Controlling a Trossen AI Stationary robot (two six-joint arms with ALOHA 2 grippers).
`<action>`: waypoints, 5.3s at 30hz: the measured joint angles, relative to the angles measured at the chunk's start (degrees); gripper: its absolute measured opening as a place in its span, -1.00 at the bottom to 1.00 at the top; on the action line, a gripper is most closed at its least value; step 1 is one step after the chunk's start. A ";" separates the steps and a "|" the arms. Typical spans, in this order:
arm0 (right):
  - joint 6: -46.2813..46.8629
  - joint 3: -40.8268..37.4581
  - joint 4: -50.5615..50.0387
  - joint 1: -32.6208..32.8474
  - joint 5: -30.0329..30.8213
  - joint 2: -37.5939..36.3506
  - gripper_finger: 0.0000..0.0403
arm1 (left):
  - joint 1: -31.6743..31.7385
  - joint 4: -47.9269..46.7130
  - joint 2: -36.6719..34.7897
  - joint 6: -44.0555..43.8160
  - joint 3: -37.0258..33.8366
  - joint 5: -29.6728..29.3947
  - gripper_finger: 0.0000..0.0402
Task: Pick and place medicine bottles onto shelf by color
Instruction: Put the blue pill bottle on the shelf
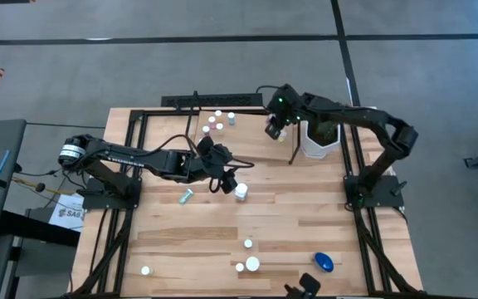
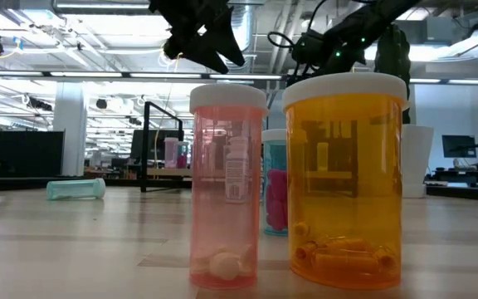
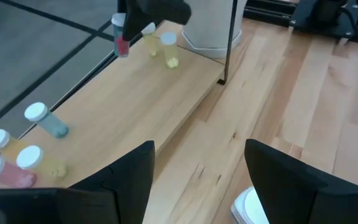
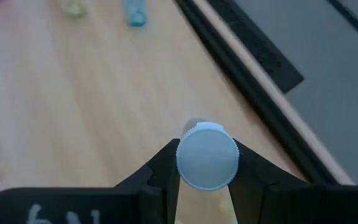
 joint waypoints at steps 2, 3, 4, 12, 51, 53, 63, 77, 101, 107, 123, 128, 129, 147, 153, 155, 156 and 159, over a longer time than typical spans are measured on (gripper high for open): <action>-0.76 0.05 0.02 -0.71 0.44 0.71 -0.37 | 0.02 -0.03 0.00 0.20 0.00 -0.07 0.18; -0.95 0.16 -0.02 -0.78 0.58 0.81 -0.37 | 0.02 -0.13 0.00 0.35 0.00 -0.27 0.18; -0.97 0.34 -0.08 -0.77 0.95 0.85 -0.37 | 0.02 -0.21 0.00 0.35 0.00 -0.50 0.18; -1.88 3.74 -4.59 1.62 4.26 1.20 -0.37 | 0.44 -0.79 0.00 0.35 0.00 -0.55 0.18; -16.42 21.87 -15.51 2.63 4.12 19.86 -0.37 | 0.46 -5.21 0.00 -0.39 0.02 0.31 0.18; -16.42 22.01 -15.23 2.65 3.45 20.32 -0.37 | 0.46 -5.58 0.00 -0.38 0.02 0.22 0.18; -16.09 21.83 -13.23 2.63 3.32 20.42 -0.35 | 0.46 -5.51 0.00 -0.28 0.02 0.00 0.18; -16.54 21.70 -13.73 2.65 3.16 20.00 0.11 | 0.46 -5.51 0.00 -0.28 0.02 0.02 0.18; -9.38 40.15 -41.82 4.49 3.39 17.91 0.16 | -1.74 -29.32 0.00 -20.55 0.02 11.12 0.18; -6.88 40.08 -45.29 8.20 3.37 13.12 0.16 | -6.84 -38.22 0.00 -30.65 0.02 17.31 0.18; 19.30 22.82 -51.97 38.18 2.97 -6.62 0.16 | -25.07 -36.45 0.00 -49.30 0.02 11.36 0.18; 39.82 15.38 -51.65 49.94 2.95 -8.71 0.16 | -27.41 -36.21 0.00 -50.24 0.02 8.62 0.18; 42.61 14.19 -50.93 52.15 3.00 -8.75 0.16 | -27.83 -36.04 0.00 -50.23 0.02 8.17 0.18; 17.13 10.93 -18.30 62.57 3.56 7.64 0.16 | -34.17 -28.29 0.00 -56.62 0.02 4.46 0.18; 10.06 10.95 -9.18 62.18 3.63 11.36 0.16 | -36.24 -27.41 0.02 -60.28 0.02 2.43 0.18; 8.76 10.90 -7.34 61.99 3.63 11.59 0.16 | -36.79 -26.97 0.02 -61.17 0.02 1.98 0.18; 8.64 10.90 -6.00 61.93 3.61 11.57 0.16 | -37.02 -26.95 0.02 -61.73 0.02 1.99 0.18; 8.50 10.97 -3.22 61.54 3.63 11.52 0.14 | -37.53 -26.88 0.02 -62.57 0.02 1.95 0.18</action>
